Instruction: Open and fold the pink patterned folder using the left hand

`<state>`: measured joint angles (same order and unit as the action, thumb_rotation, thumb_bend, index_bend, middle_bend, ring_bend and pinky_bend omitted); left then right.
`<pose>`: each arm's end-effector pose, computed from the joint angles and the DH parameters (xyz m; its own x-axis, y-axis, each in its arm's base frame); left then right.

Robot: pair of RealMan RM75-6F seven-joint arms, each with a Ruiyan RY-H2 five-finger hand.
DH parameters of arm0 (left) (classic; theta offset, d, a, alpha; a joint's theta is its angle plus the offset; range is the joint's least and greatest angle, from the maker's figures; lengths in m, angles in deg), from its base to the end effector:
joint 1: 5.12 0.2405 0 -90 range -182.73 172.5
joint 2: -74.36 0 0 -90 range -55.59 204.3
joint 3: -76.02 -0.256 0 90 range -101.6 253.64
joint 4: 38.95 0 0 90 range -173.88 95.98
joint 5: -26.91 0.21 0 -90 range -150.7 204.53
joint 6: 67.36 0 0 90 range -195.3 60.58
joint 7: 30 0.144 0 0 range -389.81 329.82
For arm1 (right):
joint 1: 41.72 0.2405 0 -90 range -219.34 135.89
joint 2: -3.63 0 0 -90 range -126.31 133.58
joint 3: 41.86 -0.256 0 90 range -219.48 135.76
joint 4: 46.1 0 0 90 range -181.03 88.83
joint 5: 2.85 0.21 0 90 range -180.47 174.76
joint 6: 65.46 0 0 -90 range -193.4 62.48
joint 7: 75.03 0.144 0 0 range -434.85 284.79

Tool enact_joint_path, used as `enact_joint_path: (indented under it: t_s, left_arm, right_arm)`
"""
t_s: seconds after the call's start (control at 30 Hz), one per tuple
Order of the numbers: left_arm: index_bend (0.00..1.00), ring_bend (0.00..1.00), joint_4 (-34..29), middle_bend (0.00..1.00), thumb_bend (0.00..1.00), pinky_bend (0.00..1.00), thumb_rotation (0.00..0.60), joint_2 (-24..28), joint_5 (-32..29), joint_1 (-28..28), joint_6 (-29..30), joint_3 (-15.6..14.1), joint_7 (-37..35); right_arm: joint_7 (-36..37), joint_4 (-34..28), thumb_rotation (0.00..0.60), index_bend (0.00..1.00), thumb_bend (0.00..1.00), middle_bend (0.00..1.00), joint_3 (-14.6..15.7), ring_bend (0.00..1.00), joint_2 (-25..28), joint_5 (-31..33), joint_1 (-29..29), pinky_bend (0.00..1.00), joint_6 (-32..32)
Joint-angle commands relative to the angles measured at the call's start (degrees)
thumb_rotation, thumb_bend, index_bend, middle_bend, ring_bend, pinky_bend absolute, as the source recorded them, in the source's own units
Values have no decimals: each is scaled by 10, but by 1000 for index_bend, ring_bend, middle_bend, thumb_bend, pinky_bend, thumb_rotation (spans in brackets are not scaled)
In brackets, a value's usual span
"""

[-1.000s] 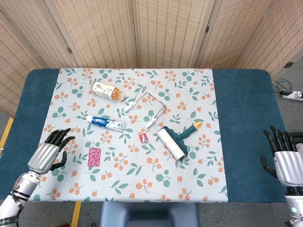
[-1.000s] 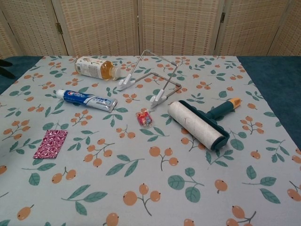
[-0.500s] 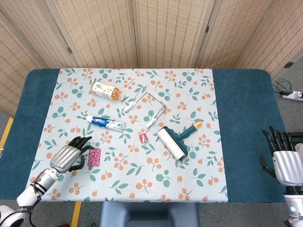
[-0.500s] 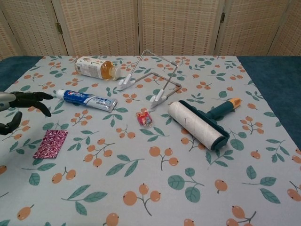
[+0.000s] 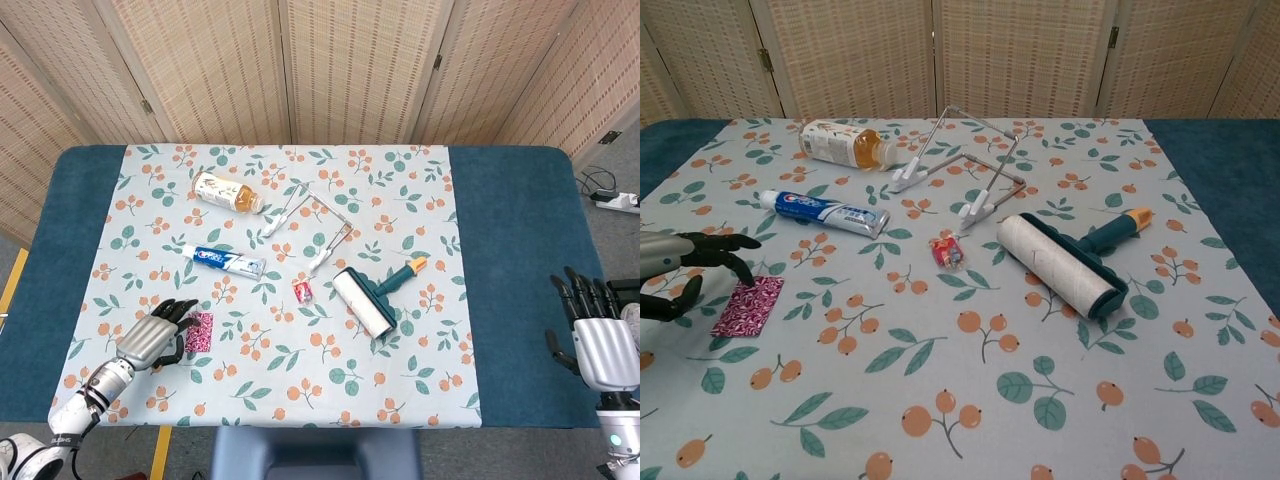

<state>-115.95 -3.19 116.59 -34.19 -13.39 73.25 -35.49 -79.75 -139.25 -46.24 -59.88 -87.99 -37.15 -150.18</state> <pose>-0.2809 0.2734 0.0247 0.5216 0.4231 0.7409 0.8404 -0.4047 -0.3605 -0.3098 -0.1848 0.1649 0.4637 0.0149 0.8859 -0.8860 0.0082 0.4636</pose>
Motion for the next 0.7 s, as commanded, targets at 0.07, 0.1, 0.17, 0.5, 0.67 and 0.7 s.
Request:
enact_joint_path:
  t_s: [0.07, 0.1, 0.17, 0.5, 0.67, 0.7]
  left_arm:
    - [273, 0, 4, 0, 873, 0, 276, -6, -2, 2, 5, -3, 3]
    - [273, 0, 4, 0, 873, 0, 274, -7, -2, 2, 7, -3, 3]
    - [274, 0, 4, 0, 872, 0, 274, -10, -3, 1, 6, -5, 7]
    - [284, 0, 9, 0, 864, 0, 277, -29, -11, -2, 5, -6, 36]
    - [284, 0, 12, 0, 861, 0, 274, -35, -25, -3, -2, -5, 49]
    - [284, 0, 13, 0, 861, 0, 278, -35, -26, -3, -3, -6, 49]
  right_arm:
    - [1, 1, 600, 0, 457, 0, 0, 0, -1, 0, 1, 0, 2]
    - [1, 2, 600, 0, 457, 0, 0, 0, -1, 0, 1, 0, 2]
    - [2, 2, 600, 0, 457, 0, 0, 0, -1, 0, 2, 0, 3]
    - [6, 6, 600, 0, 457, 0, 0, 0, -3, 2, 2, 0, 4]
    - [7, 6, 600, 0, 457, 0, 0, 0, -3, 3, 1, 0, 3]
    - [7, 6, 600, 0, 457, 0, 1, 0, -3, 4, 1, 0, 3]
